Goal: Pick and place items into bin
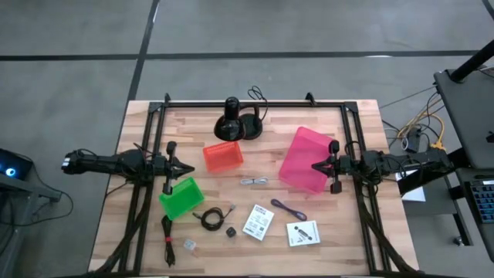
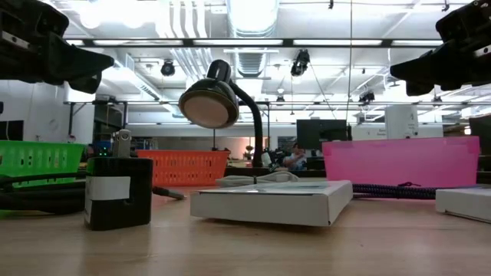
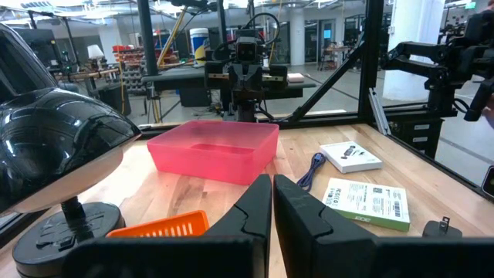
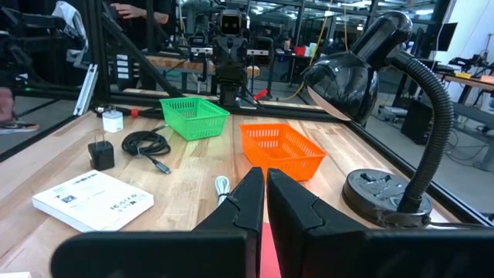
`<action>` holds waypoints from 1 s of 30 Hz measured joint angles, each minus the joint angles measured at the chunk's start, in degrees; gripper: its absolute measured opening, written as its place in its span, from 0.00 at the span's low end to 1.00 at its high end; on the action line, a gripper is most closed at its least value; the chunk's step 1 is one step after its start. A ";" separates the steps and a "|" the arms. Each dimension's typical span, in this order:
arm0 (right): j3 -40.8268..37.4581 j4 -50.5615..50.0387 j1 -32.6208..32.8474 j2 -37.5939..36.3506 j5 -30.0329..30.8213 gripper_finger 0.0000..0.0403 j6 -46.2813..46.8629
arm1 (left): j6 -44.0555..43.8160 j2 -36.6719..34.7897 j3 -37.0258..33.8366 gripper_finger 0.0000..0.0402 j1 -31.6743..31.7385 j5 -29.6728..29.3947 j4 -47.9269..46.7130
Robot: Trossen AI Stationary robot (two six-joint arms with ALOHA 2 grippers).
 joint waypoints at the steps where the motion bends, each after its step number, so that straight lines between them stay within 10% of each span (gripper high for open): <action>1: 0.00 -0.02 -0.02 -0.02 0.00 0.02 0.03 | -0.01 -0.01 0.00 0.00 0.02 -0.02 0.00; 30: 0.02 13.58 -0.04 0.59 0.08 0.02 -9.66 | 1.09 0.01 -0.04 0.00 0.00 -0.07 10.53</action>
